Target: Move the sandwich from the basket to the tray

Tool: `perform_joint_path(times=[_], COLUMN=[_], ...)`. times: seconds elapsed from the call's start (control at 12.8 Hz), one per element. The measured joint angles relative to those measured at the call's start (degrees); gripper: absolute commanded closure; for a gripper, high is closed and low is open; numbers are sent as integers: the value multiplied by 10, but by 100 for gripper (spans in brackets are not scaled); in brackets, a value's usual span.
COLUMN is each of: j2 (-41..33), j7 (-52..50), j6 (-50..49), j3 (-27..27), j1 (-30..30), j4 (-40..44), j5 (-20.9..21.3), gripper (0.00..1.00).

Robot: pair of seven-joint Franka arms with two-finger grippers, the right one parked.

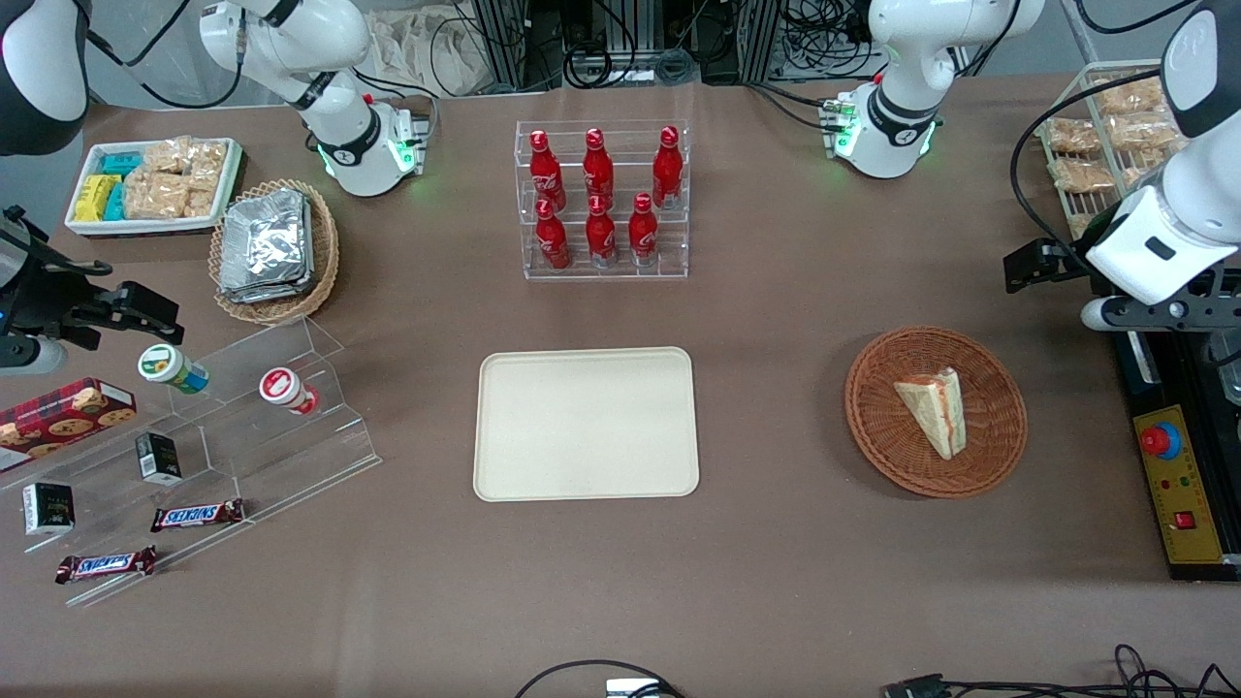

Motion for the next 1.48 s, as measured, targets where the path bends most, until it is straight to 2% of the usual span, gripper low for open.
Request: perform_joint_path(times=[0.55,0.78,1.25,1.48], j2=[1,19,153,217], j7=[-5,-41,-217,-258], j6=[0,0,55,103], j3=[5,11,11,11], j1=[1,4,3,3], j4=[-2,-5,-16,-17], j5=[0,0,-16,-17], gripper=[0,0,0,0])
